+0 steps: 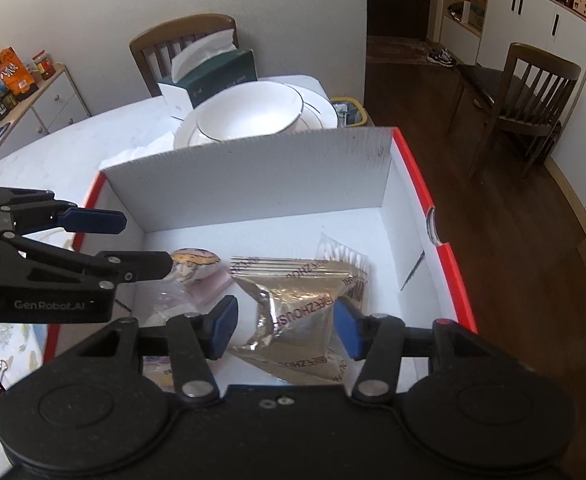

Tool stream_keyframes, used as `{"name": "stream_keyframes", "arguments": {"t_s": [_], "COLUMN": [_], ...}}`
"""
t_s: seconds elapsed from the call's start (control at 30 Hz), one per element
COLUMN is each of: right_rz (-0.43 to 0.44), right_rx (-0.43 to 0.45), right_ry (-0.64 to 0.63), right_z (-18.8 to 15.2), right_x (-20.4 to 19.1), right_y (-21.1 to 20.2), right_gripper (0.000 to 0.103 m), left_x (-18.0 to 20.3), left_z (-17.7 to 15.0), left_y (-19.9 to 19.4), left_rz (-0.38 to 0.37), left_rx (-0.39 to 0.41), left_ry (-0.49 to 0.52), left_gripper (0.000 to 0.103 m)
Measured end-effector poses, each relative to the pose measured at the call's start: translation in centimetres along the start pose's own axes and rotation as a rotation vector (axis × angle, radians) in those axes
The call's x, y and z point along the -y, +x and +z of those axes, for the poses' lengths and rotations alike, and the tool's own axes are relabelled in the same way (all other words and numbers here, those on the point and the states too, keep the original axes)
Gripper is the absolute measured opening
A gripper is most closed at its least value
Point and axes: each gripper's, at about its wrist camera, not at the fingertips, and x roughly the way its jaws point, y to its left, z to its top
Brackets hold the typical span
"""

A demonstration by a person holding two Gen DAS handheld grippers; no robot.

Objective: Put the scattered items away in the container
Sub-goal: 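Lower both items into the box and open both grippers, then withdraw both grippers from the box back over the table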

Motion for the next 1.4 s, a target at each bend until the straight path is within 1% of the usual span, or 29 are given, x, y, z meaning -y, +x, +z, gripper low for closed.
{"name": "stream_keyframes", "arguments": {"t_s": [0.13,0.23,0.3,0.37,0.5,0.53,0.57,0.6,0.73,0.77,0.97,1.07,1.13,1.27,1.4], "right_rz": [0.012,0.021,0.028,0.036,0.052,0.055,0.057,0.060,0.071,0.074,0.089,0.091,0.094,0.103,0.119], "right_rx": [0.016,0.028,0.038,0.050,0.065,0.069,0.072,0.076,0.085,0.086,0.088,0.092,0.092,0.093,0.089], "right_ry": [-0.007,-0.009,-0.011,-0.016,-0.025,-0.028,-0.031,-0.033,-0.051,-0.057,-0.074,-0.086,-0.092,-0.108,-0.117], "right_z": [-0.1,-0.3,-0.5,-0.7,-1.0,-1.0,-1.1,-1.1,-1.4,-1.5,-1.9,-2.1,-2.3,-2.8,-3.4], "right_x": [-0.7,-1.4,-2.0,-2.8,-4.5,-5.0,-5.5,-6.1,-8.5,-9.1,-12.9,-14.9,-16.2,-18.9,-21.7], "right_y": [-1.1,-2.0,-2.6,-3.1,-4.0,-4.2,-4.4,-4.6,-5.1,-5.2,-5.2,-5.2,-5.0,-4.8,-4.4], "right_gripper": [0.054,0.056,0.060,0.061,0.062,0.062,0.062,0.062,0.064,0.065,0.073,0.075,0.076,0.076,0.080], "left_x": [-0.5,-0.6,-0.7,-0.9,-1.3,-1.5,-1.8,-2.0,-3.2,-3.6,-6.4,-8.1,-9.6,-12.8,-16.5], "left_z": [-0.7,-1.4,-1.8,-2.3,-3.4,-3.7,-4.0,-4.4,-5.7,-6.1,-8.4,-9.9,-11.1,-13.4,-15.8], "left_y": [-1.6,-3.1,-4.2,-5.2,-7.0,-7.5,-8.0,-8.6,-10.6,-11.1,-14.0,-15.5,-16.5,-18.4,-19.8], "left_rz": [-0.002,-0.005,-0.007,-0.010,-0.012,-0.013,-0.015,-0.013,-0.014,-0.013,0.007,0.023,0.024,0.060,0.087], "left_rx": [0.029,0.056,0.075,0.091,0.117,0.124,0.132,0.142,0.171,0.177,0.206,0.221,0.225,0.233,0.229], "left_ry": [-0.018,-0.012,-0.008,-0.006,0.005,0.006,0.005,0.005,0.012,0.014,0.002,0.001,-0.014,-0.046,-0.092], "left_gripper": [0.062,0.062,0.062,0.062,0.062,0.063,0.068,0.071,0.071,0.071,0.076,0.082,0.082,0.082,0.082]}}
